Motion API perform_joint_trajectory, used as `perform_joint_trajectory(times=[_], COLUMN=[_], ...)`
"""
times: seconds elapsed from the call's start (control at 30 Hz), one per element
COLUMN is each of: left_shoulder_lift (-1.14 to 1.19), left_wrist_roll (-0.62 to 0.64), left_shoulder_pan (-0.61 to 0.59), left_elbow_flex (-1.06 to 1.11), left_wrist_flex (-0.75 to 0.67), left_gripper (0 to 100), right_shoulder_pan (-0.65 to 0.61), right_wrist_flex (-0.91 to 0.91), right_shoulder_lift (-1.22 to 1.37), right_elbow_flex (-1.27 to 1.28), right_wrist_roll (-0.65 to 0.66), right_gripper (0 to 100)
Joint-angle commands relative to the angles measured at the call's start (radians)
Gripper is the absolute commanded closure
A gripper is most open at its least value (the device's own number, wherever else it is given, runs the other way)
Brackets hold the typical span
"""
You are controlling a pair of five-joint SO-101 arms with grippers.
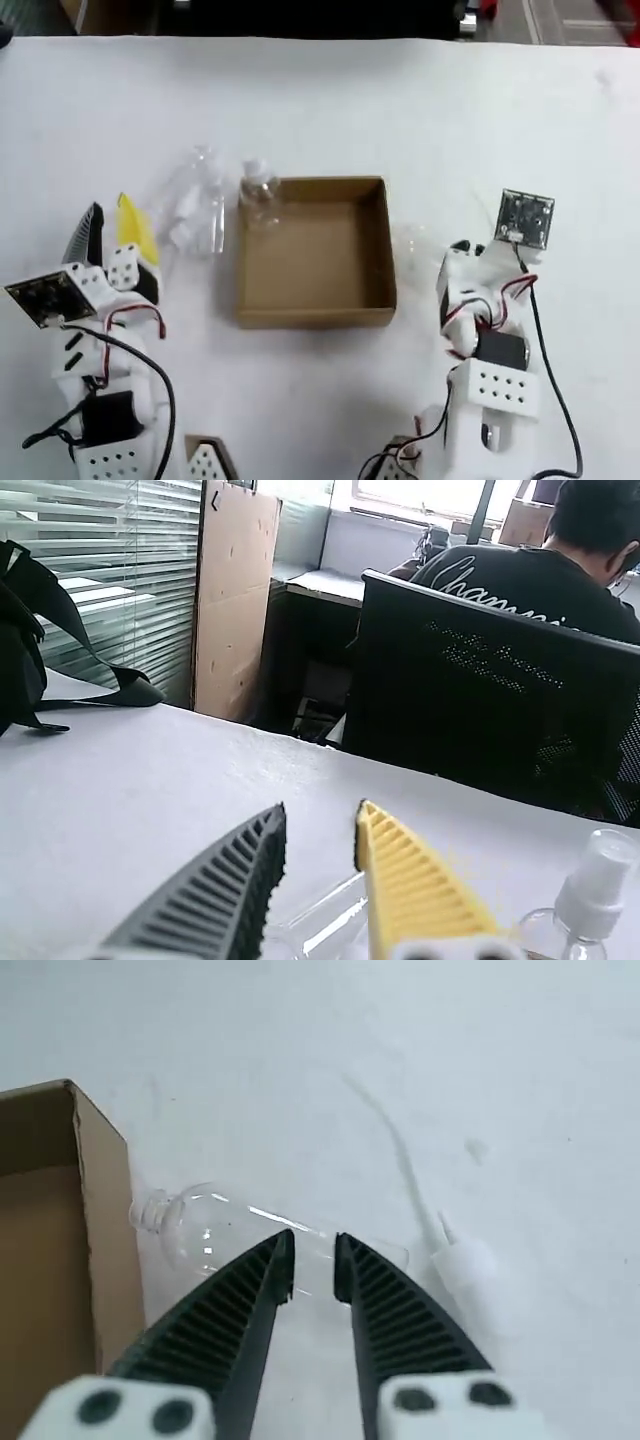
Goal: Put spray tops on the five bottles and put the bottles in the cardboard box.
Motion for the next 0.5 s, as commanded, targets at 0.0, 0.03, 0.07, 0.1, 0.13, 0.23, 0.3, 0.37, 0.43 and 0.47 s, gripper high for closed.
perform_joint_trajectory(times=[0.0, 0.03, 0.07, 0.1, 0.13, 0.23, 0.3, 0.37, 0.43, 0.47], left_shoulder_lift=[-0.007, -0.007, -0.007, -0.007, -0.007, -0.007, -0.007, -0.007, -0.007, -0.007], left_wrist_roll=[-0.008, -0.008, -0.008, -0.008, -0.008, -0.008, -0.011, -0.055, -0.08, -0.078], left_shoulder_pan=[0.002, 0.002, 0.002, 0.002, 0.002, 0.002, 0.001, 0.001, 0.001, 0.002], left_elbow_flex=[-0.017, -0.017, -0.017, -0.017, -0.017, -0.018, -0.021, -0.035, -0.044, -0.044], left_wrist_flex=[0.009, 0.009, 0.009, 0.009, 0.009, 0.009, 0.008, 0.009, 0.025, 0.025], left_gripper=[91, 91, 91, 91, 91, 92, 97, 98, 98, 98], right_shoulder_pan=[-0.036, -0.036, -0.036, -0.036, -0.036, -0.036, -0.036, -0.039, -0.061, -0.07], right_wrist_flex=[0.013, 0.013, 0.013, 0.013, 0.012, 0.007, 0.007, 0.005, 0.005, 0.005], right_shoulder_lift=[-0.016, -0.016, -0.016, -0.016, -0.016, -0.015, -0.015, -0.015, -0.015, -0.015], right_elbow_flex=[-0.011, -0.011, -0.011, -0.011, -0.008, -0.005, -0.003, 0.006, 0.011, 0.011], right_wrist_roll=[0.0, 0.0, 0.0, 0.0, 0.0, 0.0, 0.0, 0.0, 0.0, 0.0], right_gripper=[88.5, 87.8, 87.8, 88.0, 87.8, 87.8, 87.8, 87.9, 87.9, 87.9])
